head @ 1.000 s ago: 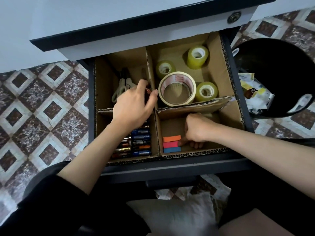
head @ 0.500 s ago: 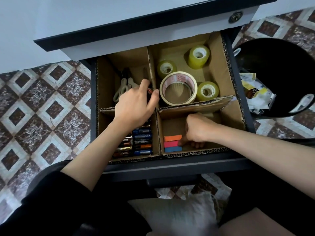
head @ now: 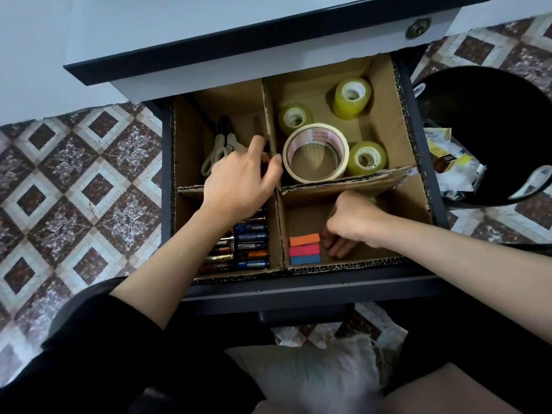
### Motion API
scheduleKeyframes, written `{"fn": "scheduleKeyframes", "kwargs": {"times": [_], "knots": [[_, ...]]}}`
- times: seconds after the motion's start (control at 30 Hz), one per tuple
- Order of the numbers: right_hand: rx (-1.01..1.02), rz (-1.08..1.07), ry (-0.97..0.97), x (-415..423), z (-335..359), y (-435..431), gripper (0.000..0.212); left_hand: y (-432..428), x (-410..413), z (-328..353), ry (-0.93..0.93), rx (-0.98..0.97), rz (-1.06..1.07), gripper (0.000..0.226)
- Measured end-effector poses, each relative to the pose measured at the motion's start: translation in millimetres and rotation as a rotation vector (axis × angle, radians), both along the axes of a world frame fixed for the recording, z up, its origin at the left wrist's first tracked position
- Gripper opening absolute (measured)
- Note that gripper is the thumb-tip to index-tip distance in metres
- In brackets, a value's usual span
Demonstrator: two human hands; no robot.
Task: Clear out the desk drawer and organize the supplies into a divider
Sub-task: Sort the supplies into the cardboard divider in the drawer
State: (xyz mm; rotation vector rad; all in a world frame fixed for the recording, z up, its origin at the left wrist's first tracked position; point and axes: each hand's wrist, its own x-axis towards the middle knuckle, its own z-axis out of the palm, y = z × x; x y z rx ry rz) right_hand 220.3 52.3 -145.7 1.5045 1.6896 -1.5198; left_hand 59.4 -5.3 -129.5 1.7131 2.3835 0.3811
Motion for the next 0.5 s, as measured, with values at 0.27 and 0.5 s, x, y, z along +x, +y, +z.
{"fn": "scheduleKeyframes", "kwargs": {"times": [0.27, 0.5], "knots": [[-0.034, 0.030, 0.006, -1.4, 2.9, -0.8, 0.018, 0.2, 0.2, -0.6, 0.002, -0.008, -0.001, 0.037], [0.266, 0.241, -0.013, 2.1, 12.1, -3.3, 0.011, 0.5, 0.9, 0.1, 0.004, -0.017, -0.003, 0.037]]}}
